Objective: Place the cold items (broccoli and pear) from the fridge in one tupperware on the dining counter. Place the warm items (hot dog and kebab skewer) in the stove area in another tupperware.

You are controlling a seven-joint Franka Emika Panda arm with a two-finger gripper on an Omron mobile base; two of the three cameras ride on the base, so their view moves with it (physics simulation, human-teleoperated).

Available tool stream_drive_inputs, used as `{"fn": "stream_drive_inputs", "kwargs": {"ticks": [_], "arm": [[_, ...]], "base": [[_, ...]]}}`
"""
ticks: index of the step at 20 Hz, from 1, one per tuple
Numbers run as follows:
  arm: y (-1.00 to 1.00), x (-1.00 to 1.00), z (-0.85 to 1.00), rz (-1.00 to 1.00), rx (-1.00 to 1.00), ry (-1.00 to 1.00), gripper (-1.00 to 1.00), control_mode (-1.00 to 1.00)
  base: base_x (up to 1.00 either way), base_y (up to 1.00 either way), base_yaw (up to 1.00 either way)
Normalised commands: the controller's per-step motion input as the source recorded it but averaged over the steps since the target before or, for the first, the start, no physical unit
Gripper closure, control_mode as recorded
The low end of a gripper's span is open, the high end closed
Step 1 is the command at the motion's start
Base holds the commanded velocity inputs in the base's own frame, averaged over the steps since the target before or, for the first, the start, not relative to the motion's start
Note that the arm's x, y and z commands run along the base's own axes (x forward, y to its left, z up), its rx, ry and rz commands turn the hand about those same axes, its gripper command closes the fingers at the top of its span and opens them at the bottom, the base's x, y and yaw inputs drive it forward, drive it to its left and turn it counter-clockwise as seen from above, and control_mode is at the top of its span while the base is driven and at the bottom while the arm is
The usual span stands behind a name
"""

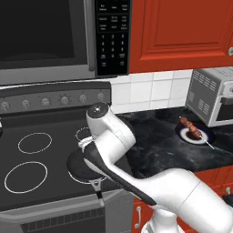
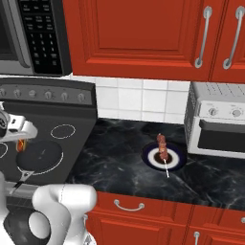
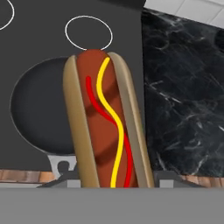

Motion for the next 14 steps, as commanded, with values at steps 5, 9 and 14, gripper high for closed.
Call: {"fn": "stream_drive_inputs", "kwargs": {"ticks": [5,9,14], "arm": [[-0.54,-0.53,0.46,0.02,0.16,0.0,1.0,-1.0],[-0.41,-0.43,0.27,0.02,0.14,0.0,1.0,1.0],[0.0,0.0,0.0,0.0,0.0,0.0,1.0,1.0]], "base": [[0.0,0.0,0.0],[-0.16,-0.13,0.02],[-0.61,-0.46,0.34]]}}
